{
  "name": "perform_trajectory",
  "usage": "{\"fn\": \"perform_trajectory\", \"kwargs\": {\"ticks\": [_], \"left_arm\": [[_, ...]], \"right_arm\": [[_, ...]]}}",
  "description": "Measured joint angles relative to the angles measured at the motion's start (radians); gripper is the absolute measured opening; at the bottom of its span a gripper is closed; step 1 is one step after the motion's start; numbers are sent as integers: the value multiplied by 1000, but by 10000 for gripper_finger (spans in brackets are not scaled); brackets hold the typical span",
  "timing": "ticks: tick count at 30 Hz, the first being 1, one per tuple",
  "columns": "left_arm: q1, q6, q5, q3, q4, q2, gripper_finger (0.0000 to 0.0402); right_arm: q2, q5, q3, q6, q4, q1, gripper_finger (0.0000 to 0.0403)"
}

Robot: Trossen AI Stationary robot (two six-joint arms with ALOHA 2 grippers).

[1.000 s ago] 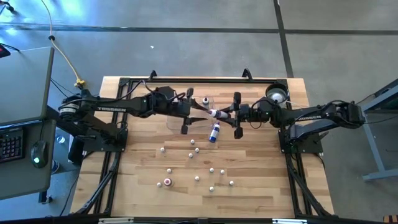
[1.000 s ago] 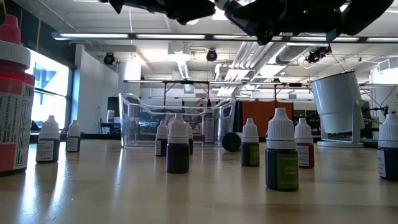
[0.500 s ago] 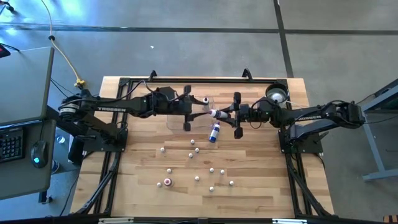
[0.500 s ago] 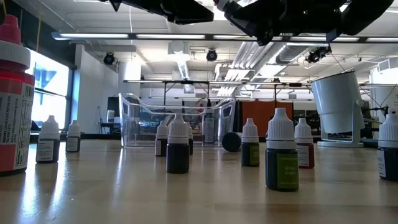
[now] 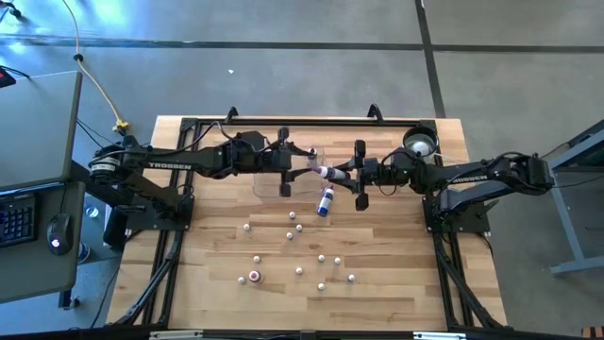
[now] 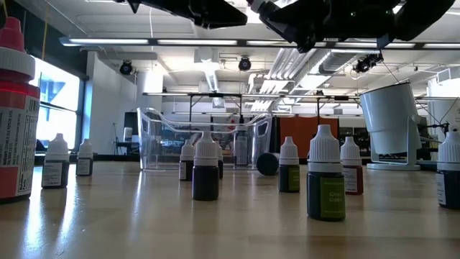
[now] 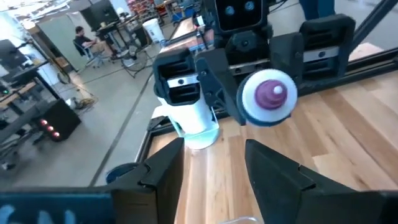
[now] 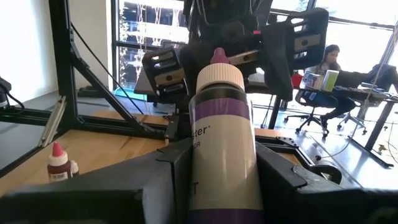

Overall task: Pick & Place food coloring
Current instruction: Put the large purple food coloring bottle into the transparent bin

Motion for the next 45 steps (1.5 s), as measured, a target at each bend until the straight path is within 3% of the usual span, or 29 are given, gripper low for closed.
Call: {"fn": "perform_trajectory", "kwargs": {"ticks": [6,11,15,33,37,45], "left_arm": [[-1,0,56,0,-16,0,228],[0,-50,183,0,39,0,260],[-1,-124,232,0,70,0,264],[0,-190,194,0,231,106,263],[0,-189,194,0,233,106,239],[0,-188,192,0,233,106,137]], "right_arm": [[0,0,0,0,0,0,124],[0,0,0,0,-5,0,124],[0,0,0,0,-5,0,124],[0,0,0,0,-2,0,124],[0,0,0,0,-3,0,124],[0,0,0,0,-5,0,124]]}}
